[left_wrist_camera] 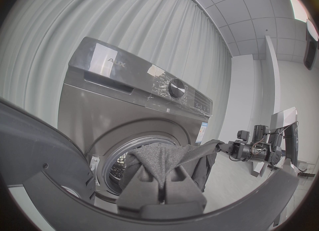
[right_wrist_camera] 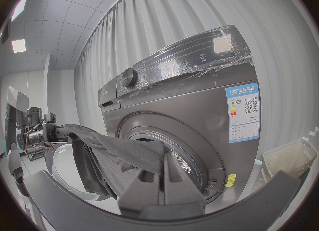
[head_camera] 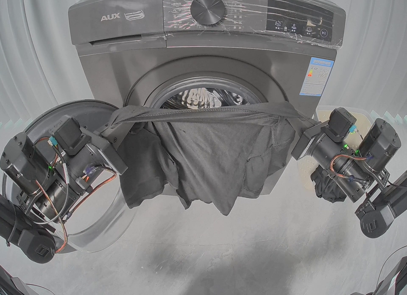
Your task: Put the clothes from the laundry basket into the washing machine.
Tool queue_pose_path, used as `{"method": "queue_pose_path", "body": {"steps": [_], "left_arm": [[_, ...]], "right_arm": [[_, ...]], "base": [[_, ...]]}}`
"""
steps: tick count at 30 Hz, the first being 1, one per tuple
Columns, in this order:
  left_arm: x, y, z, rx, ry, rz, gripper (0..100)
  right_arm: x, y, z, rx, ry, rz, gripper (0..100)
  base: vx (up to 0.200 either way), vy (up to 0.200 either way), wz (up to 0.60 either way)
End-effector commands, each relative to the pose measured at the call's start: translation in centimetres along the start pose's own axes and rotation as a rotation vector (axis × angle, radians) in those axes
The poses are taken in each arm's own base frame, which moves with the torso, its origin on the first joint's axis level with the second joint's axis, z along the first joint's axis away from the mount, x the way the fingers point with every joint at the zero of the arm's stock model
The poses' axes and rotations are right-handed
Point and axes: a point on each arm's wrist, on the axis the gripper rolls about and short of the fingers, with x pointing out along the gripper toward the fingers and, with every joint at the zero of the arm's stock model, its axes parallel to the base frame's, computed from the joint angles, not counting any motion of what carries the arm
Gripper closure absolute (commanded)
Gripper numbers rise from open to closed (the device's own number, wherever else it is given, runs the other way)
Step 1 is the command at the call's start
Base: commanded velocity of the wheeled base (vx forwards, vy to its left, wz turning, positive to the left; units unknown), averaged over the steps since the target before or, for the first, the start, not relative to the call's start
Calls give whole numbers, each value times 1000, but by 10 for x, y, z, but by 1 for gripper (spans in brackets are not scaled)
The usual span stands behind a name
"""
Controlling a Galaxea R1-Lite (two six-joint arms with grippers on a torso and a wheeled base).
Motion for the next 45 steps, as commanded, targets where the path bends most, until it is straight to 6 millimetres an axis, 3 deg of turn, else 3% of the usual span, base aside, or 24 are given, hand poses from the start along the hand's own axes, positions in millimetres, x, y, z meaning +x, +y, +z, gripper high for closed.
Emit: {"method": "queue_pose_path", "body": {"steps": [1, 35, 41, 45], "left_arm": [[0, -1, 6, 3, -25, -3, 100], [-1, 0, -2, -3, 8, 4, 100], [4, -1, -12, -7, 42, -6, 100], [16, -7, -24, -16, 65, -34, 100]], "right_arm": [[0, 0, 4, 0, -13, 1, 100], [-4, 0, 7, 1, -7, 0, 100], [-4, 5, 5, 6, 2, 17, 100], [-3, 12, -14, 14, 61, 39, 100]], "base": [[0, 0, 0], [0, 0, 0], [0, 0, 0], [0, 0, 0]]}}
